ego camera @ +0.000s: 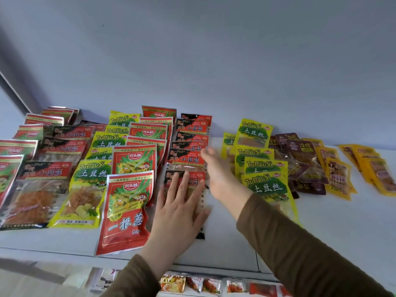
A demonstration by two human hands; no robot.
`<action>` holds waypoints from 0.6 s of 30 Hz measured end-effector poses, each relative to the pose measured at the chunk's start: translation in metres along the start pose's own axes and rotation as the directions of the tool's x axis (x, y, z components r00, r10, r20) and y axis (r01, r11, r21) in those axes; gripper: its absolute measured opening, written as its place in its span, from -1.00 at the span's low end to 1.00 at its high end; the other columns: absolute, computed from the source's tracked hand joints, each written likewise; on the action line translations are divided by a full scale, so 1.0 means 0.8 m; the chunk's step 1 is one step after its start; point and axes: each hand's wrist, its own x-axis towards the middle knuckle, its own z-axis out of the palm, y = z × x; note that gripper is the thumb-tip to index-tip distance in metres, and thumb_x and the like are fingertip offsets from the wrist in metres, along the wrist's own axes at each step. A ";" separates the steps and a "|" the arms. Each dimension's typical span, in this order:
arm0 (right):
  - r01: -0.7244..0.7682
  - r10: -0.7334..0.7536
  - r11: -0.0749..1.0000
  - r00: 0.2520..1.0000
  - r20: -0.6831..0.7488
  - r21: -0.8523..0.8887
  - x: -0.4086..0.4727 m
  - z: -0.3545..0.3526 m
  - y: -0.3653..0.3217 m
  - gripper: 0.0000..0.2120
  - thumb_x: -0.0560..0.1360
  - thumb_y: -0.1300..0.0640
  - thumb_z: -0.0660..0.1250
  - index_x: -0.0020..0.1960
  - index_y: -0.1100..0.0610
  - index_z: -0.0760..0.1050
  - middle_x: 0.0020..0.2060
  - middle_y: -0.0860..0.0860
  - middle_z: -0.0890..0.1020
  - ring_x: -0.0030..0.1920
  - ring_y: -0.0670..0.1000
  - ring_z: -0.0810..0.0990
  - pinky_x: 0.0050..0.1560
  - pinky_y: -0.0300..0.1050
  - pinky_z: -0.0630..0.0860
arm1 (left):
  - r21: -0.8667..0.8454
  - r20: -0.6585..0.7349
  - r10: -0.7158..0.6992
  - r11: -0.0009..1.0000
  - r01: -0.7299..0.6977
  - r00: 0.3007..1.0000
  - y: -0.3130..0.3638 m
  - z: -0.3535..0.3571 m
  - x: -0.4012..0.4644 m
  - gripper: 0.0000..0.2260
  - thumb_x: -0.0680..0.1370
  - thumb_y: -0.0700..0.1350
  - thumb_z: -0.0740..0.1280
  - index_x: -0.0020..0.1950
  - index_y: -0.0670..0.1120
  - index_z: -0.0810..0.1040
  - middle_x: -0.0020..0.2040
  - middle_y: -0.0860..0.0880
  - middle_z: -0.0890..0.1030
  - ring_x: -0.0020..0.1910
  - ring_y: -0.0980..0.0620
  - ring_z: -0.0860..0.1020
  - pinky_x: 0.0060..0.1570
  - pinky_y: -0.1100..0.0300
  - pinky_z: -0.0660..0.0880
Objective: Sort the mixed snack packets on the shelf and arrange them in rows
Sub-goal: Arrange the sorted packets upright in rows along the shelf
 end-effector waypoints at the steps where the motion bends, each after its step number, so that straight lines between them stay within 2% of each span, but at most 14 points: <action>1: 0.015 -0.015 1.000 1.000 -0.001 -0.011 -0.007 0.005 0.003 -0.64 0.69 -0.06 0.16 0.48 -0.08 0.36 0.23 -0.13 0.60 0.13 -0.11 0.59 -0.03 -0.13 0.47 | -0.001 0.025 -0.008 1.000 0.008 1.000 -0.002 0.001 0.001 -0.35 0.55 0.40 -0.34 0.64 0.28 -0.27 0.67 0.03 -0.30 0.61 -0.05 -0.41 0.52 -0.08 -0.41; 3: 0.039 -0.040 0.999 0.999 -0.005 -0.029 -0.016 0.011 0.001 -0.55 0.69 -0.03 0.18 0.57 -0.11 0.23 0.27 -0.17 0.50 0.16 -0.16 0.51 0.02 -0.18 0.41 | 0.000 0.043 -0.020 1.000 0.020 0.999 -0.006 0.003 0.002 -0.34 0.53 0.41 -0.35 0.63 0.29 -0.29 0.68 0.03 -0.28 0.61 -0.04 -0.41 0.53 -0.10 -0.39; 5: 0.079 -0.079 0.996 0.997 0.019 -0.027 -0.026 0.009 -0.005 -0.53 0.68 0.01 0.22 0.57 -0.10 0.22 0.29 -0.21 0.52 0.24 -0.17 0.53 0.10 -0.19 0.41 | -0.003 0.038 -0.015 1.000 0.015 0.999 -0.010 0.001 0.002 -0.35 0.53 0.42 -0.34 0.62 0.31 -0.29 0.68 0.04 -0.27 0.60 -0.03 -0.42 0.53 -0.11 -0.38; 7: 0.210 -0.208 0.977 0.977 0.043 -0.048 -0.037 -0.006 -0.013 -0.60 0.67 0.07 0.27 0.47 -0.12 0.29 0.10 -0.43 0.56 0.10 -0.38 0.56 -0.01 -0.35 0.46 | -0.040 0.020 -0.004 0.999 0.005 1.000 -0.005 -0.005 0.006 -0.34 0.53 0.46 -0.33 0.62 0.32 -0.28 0.66 0.07 -0.30 0.60 -0.01 -0.42 0.53 -0.09 -0.41; 8: 0.286 -0.283 0.955 0.958 0.040 -0.080 -0.044 -0.019 -0.021 -0.61 0.66 0.08 0.29 0.44 -0.11 0.32 0.10 -0.48 0.54 0.08 -0.43 0.53 0.01 -0.41 0.46 | -0.062 0.004 0.007 0.998 -0.007 1.000 0.000 -0.008 0.009 -0.32 0.53 0.47 -0.31 0.63 0.31 -0.25 0.66 0.08 -0.30 0.61 0.01 -0.40 0.53 -0.07 -0.42; 9: 0.344 -0.342 0.933 0.939 0.034 -0.108 -0.052 -0.036 -0.032 -0.61 0.64 0.08 0.31 0.44 -0.07 0.36 0.19 -0.43 0.53 0.16 -0.40 0.51 0.12 -0.39 0.45 | -0.084 -0.009 0.024 0.996 -0.024 1.000 0.008 -0.011 0.013 -0.31 0.53 0.48 -0.29 0.64 0.30 -0.22 0.66 0.08 -0.29 0.62 0.01 -0.38 0.53 -0.05 -0.42; 10: 0.387 -0.388 0.911 0.921 0.026 -0.144 -0.060 -0.055 -0.043 -0.64 0.62 0.06 0.33 0.40 -0.05 0.43 0.29 -0.31 0.54 0.24 -0.30 0.52 0.25 -0.28 0.45 | -0.109 -0.018 0.044 0.993 -0.046 0.999 0.017 -0.015 0.018 -0.30 0.54 0.49 -0.24 0.65 0.29 -0.19 0.67 0.08 -0.27 0.63 0.02 -0.36 0.53 -0.04 -0.40; 12: 0.448 -0.459 0.858 0.889 0.017 -0.251 -0.072 -0.103 -0.062 -0.70 0.56 0.01 0.36 0.28 -0.01 0.55 0.24 -0.17 0.64 0.25 -0.19 0.58 0.31 -0.11 0.48 | -0.161 -0.025 0.095 0.982 -0.098 0.995 0.038 -0.021 0.027 -0.28 0.55 0.47 -0.09 0.66 0.26 -0.13 0.68 0.06 -0.24 0.64 0.02 -0.32 0.55 -0.03 -0.35; 14: 0.464 -0.500 0.812 0.866 -0.013 -0.353 -0.082 -0.157 -0.076 -0.74 0.57 0.02 0.37 0.25 0.01 0.59 0.17 -0.17 0.67 0.22 -0.18 0.60 0.29 -0.13 0.50 | -0.170 -0.019 0.160 0.972 -0.161 0.987 0.062 -0.024 0.036 -0.25 0.53 0.48 -0.06 0.66 0.25 -0.12 0.68 0.04 -0.26 0.64 0.01 -0.32 0.59 -0.06 -0.30; 16: 0.430 -0.518 0.773 0.852 -0.074 -0.466 -0.090 -0.204 -0.078 -0.77 0.62 0.07 0.35 0.26 0.01 0.58 0.17 -0.19 0.65 0.22 -0.22 0.58 0.30 -0.19 0.49 | -0.176 0.002 0.216 0.961 -0.212 0.976 0.094 -0.024 0.045 -0.21 0.49 0.52 -0.12 0.67 0.23 -0.10 0.68 0.04 -0.28 0.64 -0.02 -0.33 0.61 -0.14 -0.26; 18: 0.370 -0.509 0.746 0.853 -0.115 -0.553 -0.094 -0.234 -0.068 -0.75 0.64 0.07 0.31 0.31 0.00 0.56 0.21 -0.20 0.62 0.19 -0.35 0.54 0.24 -0.37 0.45 | -0.186 0.043 0.249 0.954 -0.237 0.968 0.130 -0.020 0.054 -0.17 0.46 0.54 -0.10 0.67 0.22 -0.08 0.68 0.02 -0.25 0.64 -0.05 -0.32 0.60 -0.22 -0.22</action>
